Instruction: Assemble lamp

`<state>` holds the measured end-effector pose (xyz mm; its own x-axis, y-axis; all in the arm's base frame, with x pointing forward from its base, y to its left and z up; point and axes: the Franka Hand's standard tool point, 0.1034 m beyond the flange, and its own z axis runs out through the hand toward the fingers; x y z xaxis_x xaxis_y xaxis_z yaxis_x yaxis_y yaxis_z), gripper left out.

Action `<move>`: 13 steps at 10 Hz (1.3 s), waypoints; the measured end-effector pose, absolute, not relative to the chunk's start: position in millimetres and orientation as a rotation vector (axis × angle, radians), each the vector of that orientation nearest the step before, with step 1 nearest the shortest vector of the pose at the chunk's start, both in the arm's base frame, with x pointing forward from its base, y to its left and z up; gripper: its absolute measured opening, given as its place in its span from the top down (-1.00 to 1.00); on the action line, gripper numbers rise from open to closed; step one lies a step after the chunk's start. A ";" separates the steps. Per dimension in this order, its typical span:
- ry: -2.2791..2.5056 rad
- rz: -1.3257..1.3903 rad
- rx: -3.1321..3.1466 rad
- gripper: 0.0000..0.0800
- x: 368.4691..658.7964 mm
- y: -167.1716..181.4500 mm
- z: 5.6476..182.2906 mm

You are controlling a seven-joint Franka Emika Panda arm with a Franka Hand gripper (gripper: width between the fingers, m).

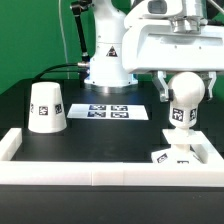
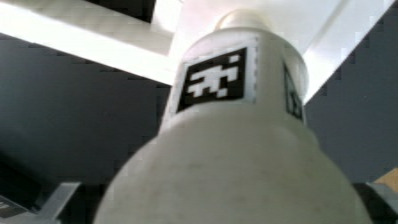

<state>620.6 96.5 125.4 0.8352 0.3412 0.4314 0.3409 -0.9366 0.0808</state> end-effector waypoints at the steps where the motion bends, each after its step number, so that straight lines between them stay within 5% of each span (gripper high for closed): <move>1: 0.563 0.701 3.010 -0.44 618.8 97.9 122.5; 11: 0.564 0.815 2.978 -0.47 616.3 102.2 113.9; 12: 0.564 0.815 2.978 -0.69 616.3 102.2 113.9; 13: 0.566 0.808 2.979 -0.69 616.1 101.6 114.7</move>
Offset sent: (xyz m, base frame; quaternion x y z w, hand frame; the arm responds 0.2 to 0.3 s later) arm -0.0095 0.0044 -0.0124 -0.0064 0.0132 0.0010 0.9999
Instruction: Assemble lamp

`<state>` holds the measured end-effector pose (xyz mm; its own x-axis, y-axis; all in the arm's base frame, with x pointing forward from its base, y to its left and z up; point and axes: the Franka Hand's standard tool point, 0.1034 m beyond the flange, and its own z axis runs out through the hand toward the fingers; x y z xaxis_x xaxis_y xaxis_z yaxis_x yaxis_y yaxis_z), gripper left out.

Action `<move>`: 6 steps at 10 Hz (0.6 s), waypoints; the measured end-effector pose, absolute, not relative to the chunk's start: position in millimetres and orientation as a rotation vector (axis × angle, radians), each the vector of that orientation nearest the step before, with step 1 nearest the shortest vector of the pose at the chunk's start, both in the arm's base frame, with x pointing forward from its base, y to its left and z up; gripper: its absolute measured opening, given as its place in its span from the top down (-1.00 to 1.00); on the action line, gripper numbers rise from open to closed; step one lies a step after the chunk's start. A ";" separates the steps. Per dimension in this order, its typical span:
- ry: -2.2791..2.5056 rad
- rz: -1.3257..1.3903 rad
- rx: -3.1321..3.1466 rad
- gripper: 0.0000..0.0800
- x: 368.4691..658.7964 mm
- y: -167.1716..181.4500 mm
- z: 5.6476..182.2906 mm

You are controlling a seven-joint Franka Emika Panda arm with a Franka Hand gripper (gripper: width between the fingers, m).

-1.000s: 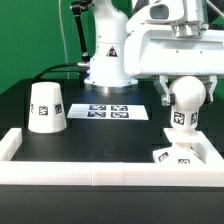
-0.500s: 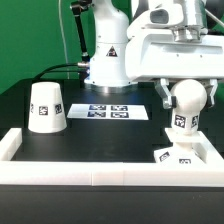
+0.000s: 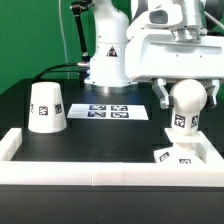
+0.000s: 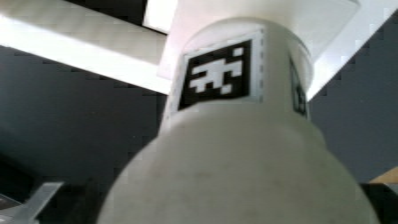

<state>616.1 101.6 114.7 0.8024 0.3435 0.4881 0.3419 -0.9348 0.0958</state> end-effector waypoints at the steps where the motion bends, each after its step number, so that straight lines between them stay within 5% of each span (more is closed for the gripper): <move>1: 0.567 0.806 2.979 -0.74 616.9 100.7 120.5; 6: 0.565 0.828 2.971 -0.75 622.5 99.7 142.2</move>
Offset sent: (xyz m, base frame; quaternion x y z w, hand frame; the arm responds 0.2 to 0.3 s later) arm -0.0081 -0.0021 0.0155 0.0034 -0.0188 -0.0065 0.9998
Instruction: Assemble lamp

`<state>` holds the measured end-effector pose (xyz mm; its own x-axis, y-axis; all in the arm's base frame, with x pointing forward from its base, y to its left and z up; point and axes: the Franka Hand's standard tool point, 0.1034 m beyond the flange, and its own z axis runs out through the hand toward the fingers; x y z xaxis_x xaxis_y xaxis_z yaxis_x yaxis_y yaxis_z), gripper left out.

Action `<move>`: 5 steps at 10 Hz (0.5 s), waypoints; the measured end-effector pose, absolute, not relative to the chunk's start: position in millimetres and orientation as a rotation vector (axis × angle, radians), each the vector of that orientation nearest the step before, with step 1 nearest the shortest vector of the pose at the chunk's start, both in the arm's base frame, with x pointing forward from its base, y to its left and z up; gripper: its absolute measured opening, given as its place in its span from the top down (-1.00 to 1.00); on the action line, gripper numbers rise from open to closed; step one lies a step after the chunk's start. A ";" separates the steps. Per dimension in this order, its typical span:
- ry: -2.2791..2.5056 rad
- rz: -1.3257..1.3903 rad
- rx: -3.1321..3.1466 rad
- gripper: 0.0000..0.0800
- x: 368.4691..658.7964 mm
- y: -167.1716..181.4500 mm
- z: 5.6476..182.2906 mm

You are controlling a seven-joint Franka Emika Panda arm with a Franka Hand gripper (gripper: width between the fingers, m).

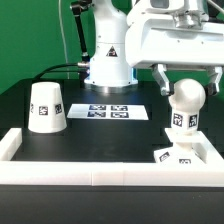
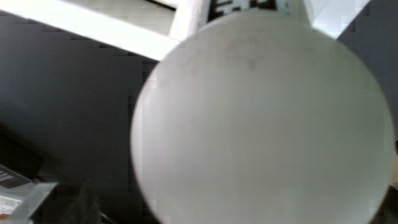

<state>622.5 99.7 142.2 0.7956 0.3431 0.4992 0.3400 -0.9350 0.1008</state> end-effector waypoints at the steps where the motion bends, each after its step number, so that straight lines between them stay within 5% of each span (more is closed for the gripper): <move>1: 0.564 0.827 2.971 -0.75 622.5 99.4 141.6; 5: 0.564 0.753 2.993 -0.75 619.4 96.9 133.2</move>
Offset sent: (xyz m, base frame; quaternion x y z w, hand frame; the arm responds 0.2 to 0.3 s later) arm 0.0007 -0.0066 -0.0049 -0.0009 0.0016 -0.0056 1.0000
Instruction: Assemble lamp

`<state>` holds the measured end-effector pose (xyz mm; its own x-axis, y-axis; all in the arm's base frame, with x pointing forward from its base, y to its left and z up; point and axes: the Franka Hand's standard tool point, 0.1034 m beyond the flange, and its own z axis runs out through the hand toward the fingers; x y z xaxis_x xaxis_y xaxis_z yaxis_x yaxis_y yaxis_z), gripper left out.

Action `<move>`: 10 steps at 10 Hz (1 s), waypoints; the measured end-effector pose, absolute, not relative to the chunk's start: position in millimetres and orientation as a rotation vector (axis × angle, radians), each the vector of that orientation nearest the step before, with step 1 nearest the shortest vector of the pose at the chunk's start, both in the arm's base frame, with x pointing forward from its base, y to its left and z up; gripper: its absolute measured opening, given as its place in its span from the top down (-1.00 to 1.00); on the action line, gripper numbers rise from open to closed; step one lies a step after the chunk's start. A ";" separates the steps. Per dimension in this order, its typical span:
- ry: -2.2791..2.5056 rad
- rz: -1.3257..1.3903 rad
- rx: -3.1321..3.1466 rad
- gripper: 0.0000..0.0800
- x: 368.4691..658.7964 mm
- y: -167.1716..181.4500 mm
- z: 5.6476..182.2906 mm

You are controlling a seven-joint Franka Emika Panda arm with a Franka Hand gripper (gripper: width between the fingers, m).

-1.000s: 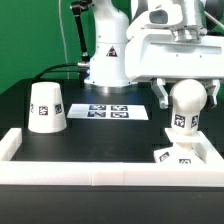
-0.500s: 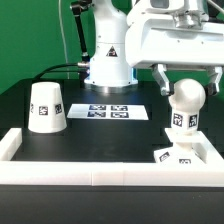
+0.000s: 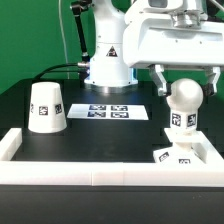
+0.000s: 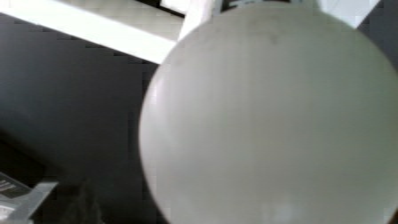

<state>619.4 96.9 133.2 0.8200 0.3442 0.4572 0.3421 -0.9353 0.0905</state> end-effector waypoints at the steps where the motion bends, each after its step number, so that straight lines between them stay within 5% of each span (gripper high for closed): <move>1: 0.576 0.642 3.023 -0.75 614.8 100.3 129.0; 6: 0.585 0.091 3.109 -0.75 600.4 112.8 123.2; 10: 0.607 0.083 3.105 -0.75 606.9 105.2 120.1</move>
Offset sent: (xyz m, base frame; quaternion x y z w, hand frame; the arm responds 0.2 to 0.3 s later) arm -0.0030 0.0006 -0.0044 0.0057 -0.1950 0.0084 0.9807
